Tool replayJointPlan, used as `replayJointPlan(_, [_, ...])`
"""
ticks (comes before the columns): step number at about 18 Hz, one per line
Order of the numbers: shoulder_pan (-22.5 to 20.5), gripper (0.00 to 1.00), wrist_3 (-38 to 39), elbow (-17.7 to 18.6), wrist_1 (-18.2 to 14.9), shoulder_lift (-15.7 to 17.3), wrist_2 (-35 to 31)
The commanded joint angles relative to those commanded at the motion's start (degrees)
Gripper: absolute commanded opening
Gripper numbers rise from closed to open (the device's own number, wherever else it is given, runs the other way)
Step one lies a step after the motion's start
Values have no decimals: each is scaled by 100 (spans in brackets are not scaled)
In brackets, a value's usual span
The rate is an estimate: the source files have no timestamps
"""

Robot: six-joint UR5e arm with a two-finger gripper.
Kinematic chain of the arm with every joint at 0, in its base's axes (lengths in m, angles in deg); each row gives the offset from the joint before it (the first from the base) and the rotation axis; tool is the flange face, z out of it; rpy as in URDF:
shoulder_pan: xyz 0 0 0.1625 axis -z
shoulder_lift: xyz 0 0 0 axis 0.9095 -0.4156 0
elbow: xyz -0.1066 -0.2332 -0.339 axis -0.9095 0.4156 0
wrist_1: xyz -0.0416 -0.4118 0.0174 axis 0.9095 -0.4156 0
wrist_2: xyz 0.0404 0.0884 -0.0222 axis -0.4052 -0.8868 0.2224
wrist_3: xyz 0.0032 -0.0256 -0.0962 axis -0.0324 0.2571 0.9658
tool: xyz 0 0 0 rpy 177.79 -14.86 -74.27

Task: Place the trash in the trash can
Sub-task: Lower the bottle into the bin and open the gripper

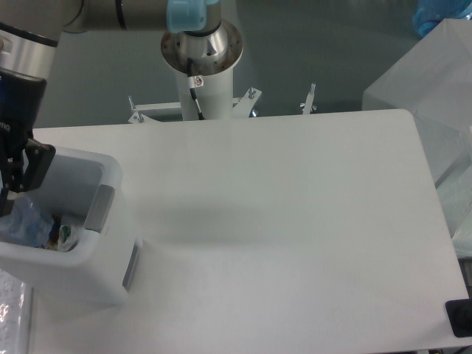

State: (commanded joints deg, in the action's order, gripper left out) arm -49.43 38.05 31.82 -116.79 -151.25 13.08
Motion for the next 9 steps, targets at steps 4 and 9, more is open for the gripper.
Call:
replayJointPlan(4, [0,73,-280,299,0,63,-17])
replayJointPlan(9, [9,75,-378,519,0,-26,-106])
